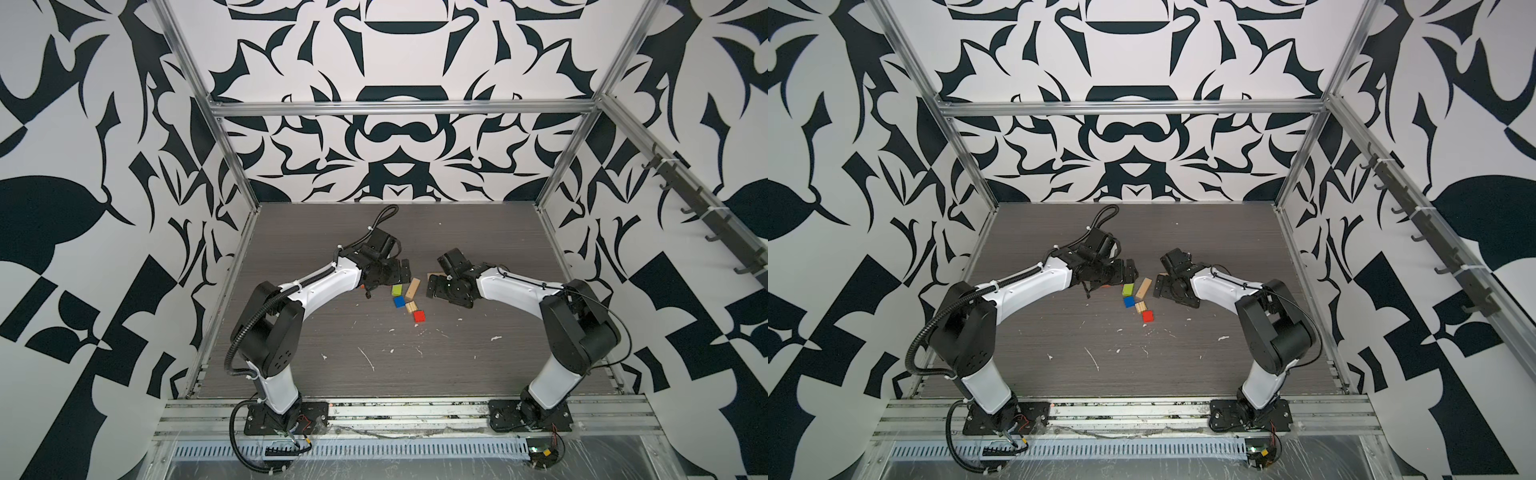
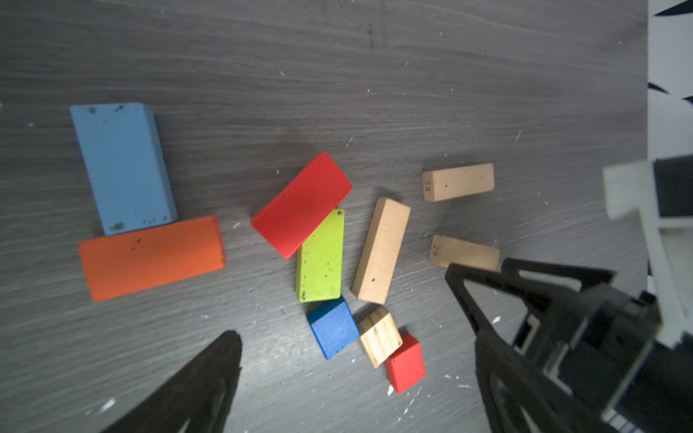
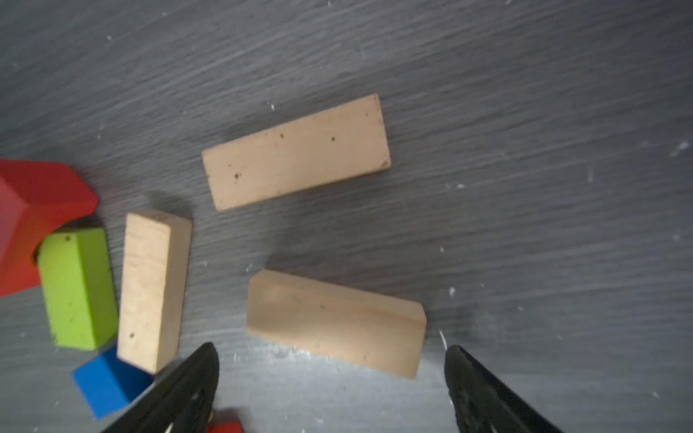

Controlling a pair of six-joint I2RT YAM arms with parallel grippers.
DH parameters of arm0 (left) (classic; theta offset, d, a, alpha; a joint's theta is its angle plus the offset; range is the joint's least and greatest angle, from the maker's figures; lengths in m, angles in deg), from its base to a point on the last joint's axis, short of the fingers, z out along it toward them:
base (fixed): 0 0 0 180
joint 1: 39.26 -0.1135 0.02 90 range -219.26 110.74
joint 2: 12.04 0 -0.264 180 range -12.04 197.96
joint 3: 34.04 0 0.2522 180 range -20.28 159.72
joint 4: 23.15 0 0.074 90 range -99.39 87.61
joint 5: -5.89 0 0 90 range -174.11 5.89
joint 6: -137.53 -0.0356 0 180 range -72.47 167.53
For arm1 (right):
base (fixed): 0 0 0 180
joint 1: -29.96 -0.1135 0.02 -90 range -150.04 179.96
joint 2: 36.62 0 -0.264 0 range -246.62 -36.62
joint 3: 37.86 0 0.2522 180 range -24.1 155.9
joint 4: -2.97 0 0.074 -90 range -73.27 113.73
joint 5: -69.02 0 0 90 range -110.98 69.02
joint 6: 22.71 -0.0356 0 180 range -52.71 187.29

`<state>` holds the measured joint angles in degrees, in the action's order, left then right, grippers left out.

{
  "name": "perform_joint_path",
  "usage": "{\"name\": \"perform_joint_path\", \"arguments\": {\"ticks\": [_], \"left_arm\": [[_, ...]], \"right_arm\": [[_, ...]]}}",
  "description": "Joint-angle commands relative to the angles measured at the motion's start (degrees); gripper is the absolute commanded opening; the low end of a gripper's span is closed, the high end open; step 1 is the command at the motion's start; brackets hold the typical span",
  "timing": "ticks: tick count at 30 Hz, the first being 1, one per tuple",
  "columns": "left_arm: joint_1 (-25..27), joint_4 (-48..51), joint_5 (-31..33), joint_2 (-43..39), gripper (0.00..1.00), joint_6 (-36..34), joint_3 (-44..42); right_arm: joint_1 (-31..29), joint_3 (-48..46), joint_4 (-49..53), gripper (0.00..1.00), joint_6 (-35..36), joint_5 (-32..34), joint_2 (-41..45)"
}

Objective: Build the wood block tower

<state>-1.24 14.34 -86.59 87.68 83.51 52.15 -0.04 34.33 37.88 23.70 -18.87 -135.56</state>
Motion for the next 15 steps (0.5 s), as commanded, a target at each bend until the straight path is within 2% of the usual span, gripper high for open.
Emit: {"name": "perform_joint_path", "arguments": {"ticks": [1,15], "left_arm": [[-0.31,2.46,0.90,-1.64,0.99,-1.00,-1.06],[-1.56,2.70,1.09,-1.65,0.99,-1.46,-0.76]], "right_arm": [[-0.30,2.70,-0.60,0.96,-0.29,1.56,-0.85],[-0.80,6.17,2.06,0.90,2.79,4.32,-5.70]]}}
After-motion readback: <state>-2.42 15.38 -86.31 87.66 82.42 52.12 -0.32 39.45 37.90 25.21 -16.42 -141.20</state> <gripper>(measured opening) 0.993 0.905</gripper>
